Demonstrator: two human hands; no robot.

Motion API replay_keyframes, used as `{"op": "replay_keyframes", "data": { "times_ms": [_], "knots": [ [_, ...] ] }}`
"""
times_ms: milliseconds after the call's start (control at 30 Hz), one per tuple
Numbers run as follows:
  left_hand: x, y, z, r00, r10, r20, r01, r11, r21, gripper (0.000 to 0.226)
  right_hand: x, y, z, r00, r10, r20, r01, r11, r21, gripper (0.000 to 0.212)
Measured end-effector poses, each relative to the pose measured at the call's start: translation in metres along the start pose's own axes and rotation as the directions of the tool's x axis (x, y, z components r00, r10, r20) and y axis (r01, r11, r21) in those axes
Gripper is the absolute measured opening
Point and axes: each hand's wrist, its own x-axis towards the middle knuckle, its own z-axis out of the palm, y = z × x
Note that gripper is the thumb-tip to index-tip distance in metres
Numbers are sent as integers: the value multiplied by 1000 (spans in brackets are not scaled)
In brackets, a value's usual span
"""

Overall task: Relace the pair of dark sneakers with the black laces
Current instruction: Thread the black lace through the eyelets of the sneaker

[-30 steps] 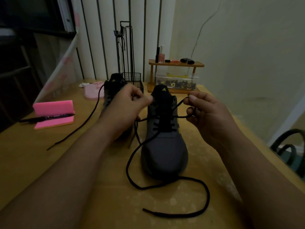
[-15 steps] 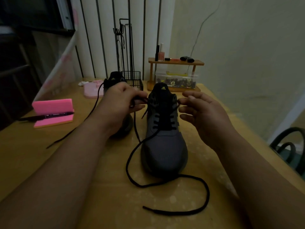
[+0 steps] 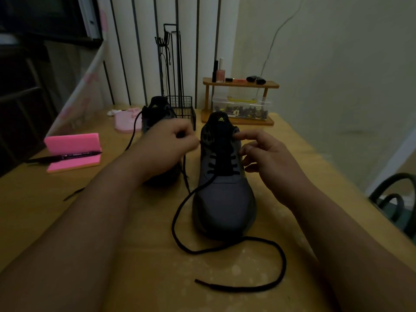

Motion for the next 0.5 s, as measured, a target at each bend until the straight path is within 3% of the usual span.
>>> {"op": "replay_keyframes", "data": {
  "times_ms": [133, 333, 500],
  "knots": [
    [2, -2, -4, 961, -12, -278, -65, 962, -266, 22, 0, 1, -1, 1000, 17, 15, -17, 1000, -26, 35],
    [2, 5, 6, 984, 77, -163, -121, 951, -285, 21, -7, -8, 7, 983, -149, -105, 137, 984, -113, 19],
    [0, 4, 3, 978, 36, -203, -105, 934, -341, 32, -12, -12, 14, 978, -210, -21, 203, 963, -179, 30]
  ]
}}
